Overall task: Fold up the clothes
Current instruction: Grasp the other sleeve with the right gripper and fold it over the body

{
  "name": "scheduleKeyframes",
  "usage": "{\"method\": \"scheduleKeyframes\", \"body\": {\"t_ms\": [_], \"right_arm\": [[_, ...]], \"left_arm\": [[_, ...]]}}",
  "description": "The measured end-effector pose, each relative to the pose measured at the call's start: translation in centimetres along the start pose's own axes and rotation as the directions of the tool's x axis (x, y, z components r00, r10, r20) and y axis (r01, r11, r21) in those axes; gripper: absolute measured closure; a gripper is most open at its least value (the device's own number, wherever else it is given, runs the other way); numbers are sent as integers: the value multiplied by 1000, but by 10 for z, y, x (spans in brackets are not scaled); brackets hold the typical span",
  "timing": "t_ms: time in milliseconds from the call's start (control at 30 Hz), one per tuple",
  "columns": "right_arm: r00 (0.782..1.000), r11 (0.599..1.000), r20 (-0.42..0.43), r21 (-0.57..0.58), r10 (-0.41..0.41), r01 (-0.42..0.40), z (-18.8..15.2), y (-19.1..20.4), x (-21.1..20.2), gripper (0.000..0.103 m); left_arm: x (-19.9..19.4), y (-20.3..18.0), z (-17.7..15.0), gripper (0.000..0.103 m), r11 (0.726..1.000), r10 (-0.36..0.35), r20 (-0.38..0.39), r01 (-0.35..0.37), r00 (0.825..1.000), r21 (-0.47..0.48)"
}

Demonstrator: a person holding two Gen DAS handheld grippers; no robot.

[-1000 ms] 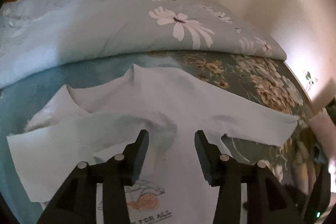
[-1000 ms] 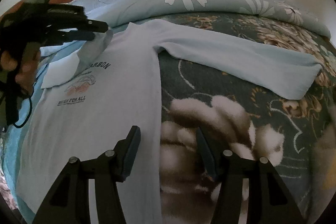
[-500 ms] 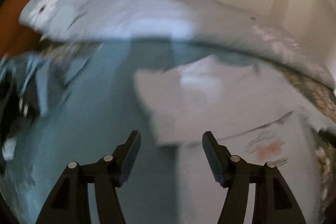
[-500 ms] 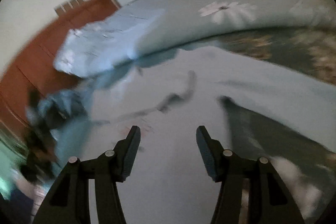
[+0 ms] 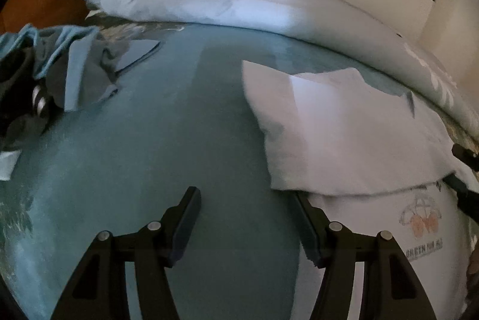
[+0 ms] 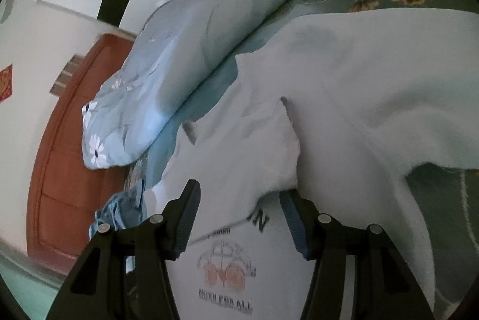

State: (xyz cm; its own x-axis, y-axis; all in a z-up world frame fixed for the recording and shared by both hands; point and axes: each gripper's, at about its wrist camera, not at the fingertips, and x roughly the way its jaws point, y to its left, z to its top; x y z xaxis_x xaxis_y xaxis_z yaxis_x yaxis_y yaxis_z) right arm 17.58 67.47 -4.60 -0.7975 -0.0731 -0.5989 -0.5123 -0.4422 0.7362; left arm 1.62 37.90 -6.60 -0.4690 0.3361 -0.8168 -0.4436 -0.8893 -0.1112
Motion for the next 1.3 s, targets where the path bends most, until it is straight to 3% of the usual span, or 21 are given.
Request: {"method": "scheduleKeyframes", "body": {"t_ms": [133, 167, 300, 433, 600, 700, 1000, 1300], "right_arm": [[999, 999, 33, -21, -34, 35, 7, 6, 6, 48], [998, 999, 38, -22, -42, 43, 8, 8, 7, 53], [995, 996, 52, -22, -81, 82, 14, 12, 9, 97], [989, 977, 75, -160, -128, 139, 25, 37, 3, 99], [964, 911, 246, -366, -101, 190, 34, 76, -41, 99], [958, 912, 257, -348, -129, 216, 41, 64, -50, 99], [964, 960, 169, -157, -207, 234, 46, -17, -40, 99], [959, 958, 141, -112, -247, 263, 43, -37, -39, 99]], "left_arm": [[-3, 2, -5, 38, 1000, 16, 27, -16, 1000, -26], [-3, 3, -6, 38, 999, 21, 32, -20, 999, -30], [-3, 2, -10, 35, 999, 35, 45, -34, 998, -22], [-1, 0, -10, 31, 999, 41, 41, -41, 998, -2], [1, 3, -9, 30, 999, 40, 42, -40, 998, 4], [3, 4, -8, 29, 999, 46, 41, -46, 998, 12], [4, 4, -9, 27, 999, 39, 38, -40, 999, 15], [2, 5, -7, 27, 1000, 12, 43, -12, 999, 3]]}}
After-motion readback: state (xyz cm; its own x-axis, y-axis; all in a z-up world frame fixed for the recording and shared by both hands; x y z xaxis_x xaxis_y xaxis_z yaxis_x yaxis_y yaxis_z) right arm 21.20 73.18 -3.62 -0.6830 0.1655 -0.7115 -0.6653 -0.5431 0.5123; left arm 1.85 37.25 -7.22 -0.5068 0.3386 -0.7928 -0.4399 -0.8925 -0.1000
